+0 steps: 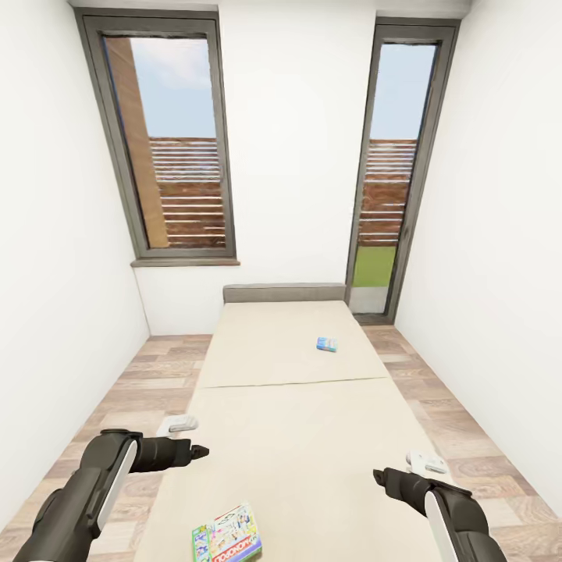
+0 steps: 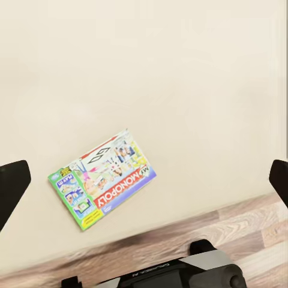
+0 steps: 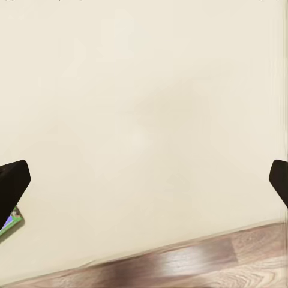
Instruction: Put all the toys in the child's room - the three board games (two on the bed and one on the table), the two jigsaw puzzles on the table, and the tennis ball on the table - inside the toy box on the table in the child's room.
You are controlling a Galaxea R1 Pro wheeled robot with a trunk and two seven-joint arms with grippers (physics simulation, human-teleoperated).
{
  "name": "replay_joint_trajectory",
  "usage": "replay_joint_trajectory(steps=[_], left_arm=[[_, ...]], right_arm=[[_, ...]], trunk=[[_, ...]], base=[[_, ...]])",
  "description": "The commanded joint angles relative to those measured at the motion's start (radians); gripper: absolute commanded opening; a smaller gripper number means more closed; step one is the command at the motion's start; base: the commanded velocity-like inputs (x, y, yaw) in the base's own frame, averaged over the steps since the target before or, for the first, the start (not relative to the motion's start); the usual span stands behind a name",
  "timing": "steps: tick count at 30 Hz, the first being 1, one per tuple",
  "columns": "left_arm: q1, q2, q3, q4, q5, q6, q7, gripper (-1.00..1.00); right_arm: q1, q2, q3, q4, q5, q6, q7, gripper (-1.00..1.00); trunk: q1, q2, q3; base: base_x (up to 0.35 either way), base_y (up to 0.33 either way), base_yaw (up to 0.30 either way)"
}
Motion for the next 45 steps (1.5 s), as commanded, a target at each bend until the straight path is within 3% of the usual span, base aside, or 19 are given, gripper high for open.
replay_joint_trajectory(steps=[1,26,45], left_arm=[[0.000,0.000,0.001,-0.001,0.000,0.006,-0.003,1.00],[0.000,0.000,0.003,-0.001,0.000,0.006,-0.002,1.00],[0.000,0.000,0.002,-0.001,0.000,0.006,-0.003,1.00]], right_arm=[[0.000,0.001,-0.003,-0.001,-0.006,0.004,0.001,1.00],[0.000,0.001,0.000,-0.001,-0.006,0.004,0.001,1.00],[0.000,0.001,0.000,-0.001,-0.006,0.004,0.002,1.00]], trunk=[[0.000,-0.001,0.000],[0.000,-0.001,0.000],[0.000,-0.001,0.000]], base=[[0.001,-0.118,0.000],[0.002,-0.052,0.000],[0.108,-0.055,0.000]])
